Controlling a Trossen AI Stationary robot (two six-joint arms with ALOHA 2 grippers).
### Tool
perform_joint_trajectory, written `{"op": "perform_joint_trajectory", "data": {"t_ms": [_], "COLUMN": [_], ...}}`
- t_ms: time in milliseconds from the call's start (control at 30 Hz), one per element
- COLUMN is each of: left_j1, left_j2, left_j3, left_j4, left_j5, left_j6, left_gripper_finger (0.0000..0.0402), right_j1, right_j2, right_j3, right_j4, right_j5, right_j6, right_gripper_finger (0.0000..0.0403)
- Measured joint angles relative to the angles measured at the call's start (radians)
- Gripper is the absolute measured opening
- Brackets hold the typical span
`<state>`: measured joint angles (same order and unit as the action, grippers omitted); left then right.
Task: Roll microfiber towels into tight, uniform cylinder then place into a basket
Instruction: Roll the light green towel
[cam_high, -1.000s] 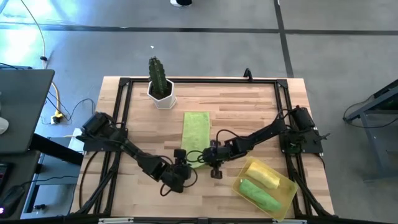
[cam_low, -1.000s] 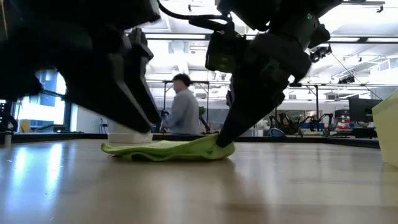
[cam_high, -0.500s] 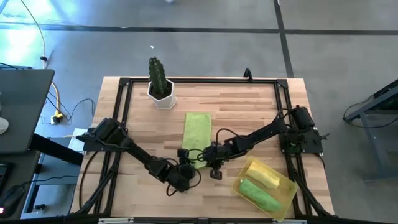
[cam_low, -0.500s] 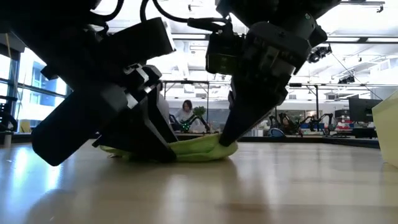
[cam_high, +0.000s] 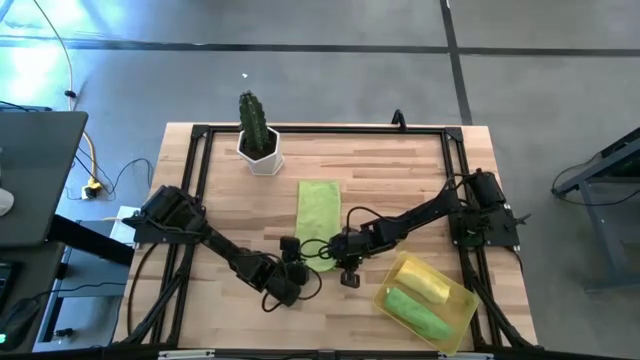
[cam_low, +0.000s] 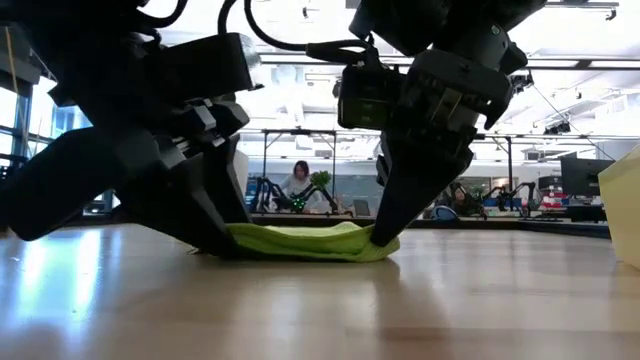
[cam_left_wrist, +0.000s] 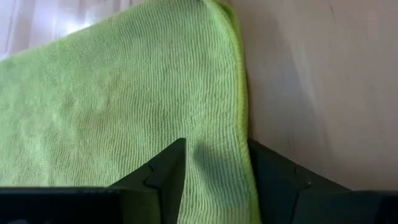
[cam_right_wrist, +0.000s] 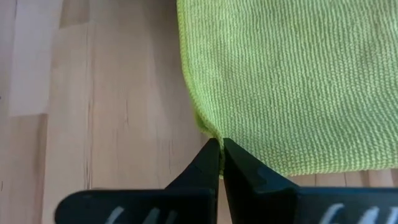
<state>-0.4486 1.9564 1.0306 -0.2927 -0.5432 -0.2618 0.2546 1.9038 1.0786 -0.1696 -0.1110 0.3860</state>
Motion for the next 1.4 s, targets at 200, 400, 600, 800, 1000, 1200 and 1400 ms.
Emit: {"op": "perform_joint_trajectory", "data": {"t_ms": [200, 400, 600, 800, 1000, 1200, 1400], "left_j1": [-0.002, -0.003, -0.003, 0.028, 0.073, 0.042, 0.015], "left_j2": [0.000, -0.003, -0.061, -0.158, -0.171, -0.156, -0.156], "left_j3": [0.000, -0.002, -0.010, -0.008, -0.009, -0.007, -0.006], "left_j4": [-0.018, -0.014, -0.040, -0.062, -0.088, -0.006, 0.050], "left_j5": [0.013, 0.036, 0.111, 0.275, 0.266, 0.313, 0.287], "left_j6": [-0.002, -0.036, -0.099, -0.327, -0.448, -0.379, -0.347], "left_gripper_finger": [0.0147, 0.0074, 0.0010, 0.0006, 0.0003, 0.0005, 0.0032], "right_j1": [0.000, 0.000, -0.001, -0.008, -0.016, -0.012, -0.012], "right_j2": [0.000, 0.000, 0.000, -0.002, -0.002, -0.002, -0.002], "right_j3": [0.000, 0.000, 0.002, 0.001, 0.001, 0.001, 0.001], "right_j4": [0.000, 0.001, 0.018, 0.039, 0.055, 0.026, 0.023], "right_j5": [-0.001, -0.002, -0.053, -0.125, -0.099, -0.099, -0.107], "right_j6": [-0.002, -0.002, -0.001, 0.006, 0.000, -0.031, -0.087], "right_gripper_finger": [0.0000, 0.0000, 0.0000, 0.0000, 0.0000, 0.0000, 0.0014]}}
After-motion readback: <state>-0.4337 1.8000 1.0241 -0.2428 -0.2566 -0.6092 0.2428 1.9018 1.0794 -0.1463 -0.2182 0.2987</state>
